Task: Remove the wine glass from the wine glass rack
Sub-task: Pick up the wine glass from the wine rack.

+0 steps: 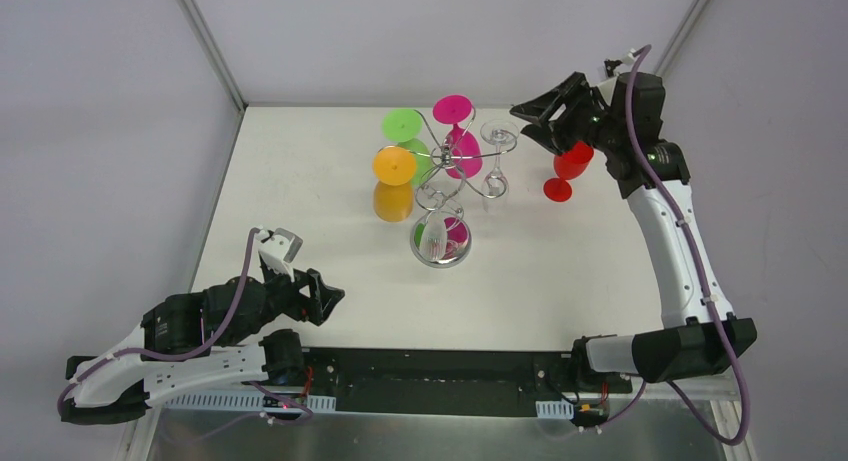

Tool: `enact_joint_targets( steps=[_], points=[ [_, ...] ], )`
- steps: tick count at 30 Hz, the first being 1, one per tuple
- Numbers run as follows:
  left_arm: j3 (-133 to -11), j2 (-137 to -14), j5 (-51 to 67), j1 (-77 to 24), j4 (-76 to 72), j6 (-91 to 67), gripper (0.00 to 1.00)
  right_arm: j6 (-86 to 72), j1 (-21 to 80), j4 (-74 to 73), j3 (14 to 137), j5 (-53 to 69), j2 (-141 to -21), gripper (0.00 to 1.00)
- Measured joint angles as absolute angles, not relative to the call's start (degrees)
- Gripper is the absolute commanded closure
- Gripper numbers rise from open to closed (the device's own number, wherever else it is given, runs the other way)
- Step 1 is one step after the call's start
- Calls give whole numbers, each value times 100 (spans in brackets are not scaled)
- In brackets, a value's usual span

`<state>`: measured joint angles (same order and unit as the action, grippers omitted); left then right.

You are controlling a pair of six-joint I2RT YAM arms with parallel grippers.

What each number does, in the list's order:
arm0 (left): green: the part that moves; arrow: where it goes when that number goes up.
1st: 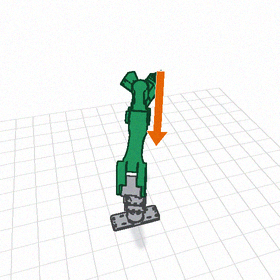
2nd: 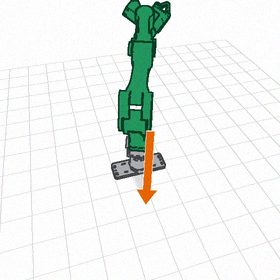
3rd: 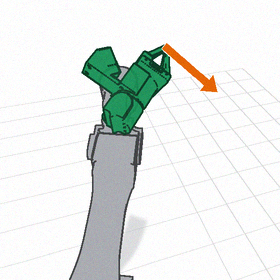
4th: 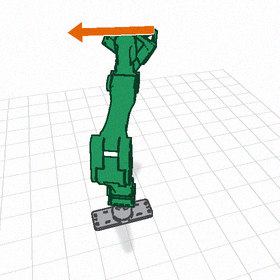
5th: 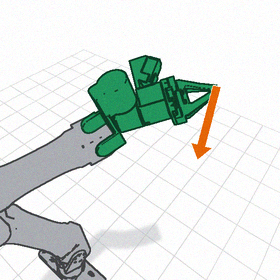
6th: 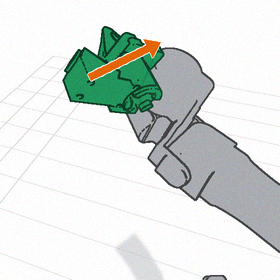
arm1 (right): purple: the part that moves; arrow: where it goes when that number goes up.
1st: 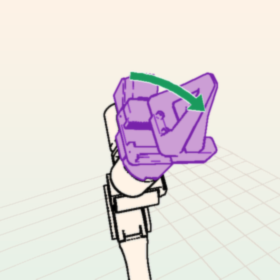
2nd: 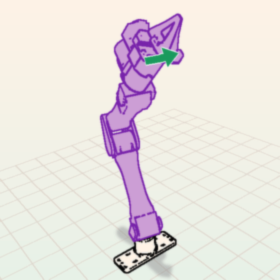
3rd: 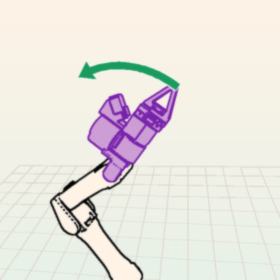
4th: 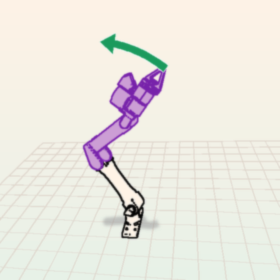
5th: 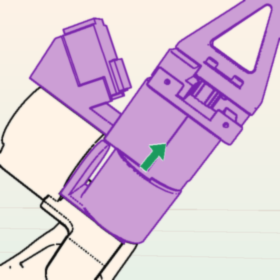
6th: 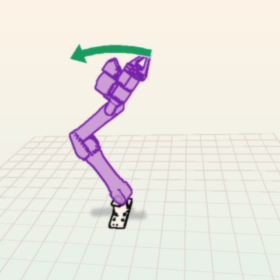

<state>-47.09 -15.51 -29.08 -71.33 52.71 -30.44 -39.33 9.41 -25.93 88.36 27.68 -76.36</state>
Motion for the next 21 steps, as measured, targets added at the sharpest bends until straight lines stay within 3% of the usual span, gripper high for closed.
enact_joint_targets(
  steps=[21],
  points=[
    [-4709, -1551, -2908, -7133, 5275, -3044, 21, -4010, 1138, -2508, 8724, 2775, -7664, 51]
  ],
)
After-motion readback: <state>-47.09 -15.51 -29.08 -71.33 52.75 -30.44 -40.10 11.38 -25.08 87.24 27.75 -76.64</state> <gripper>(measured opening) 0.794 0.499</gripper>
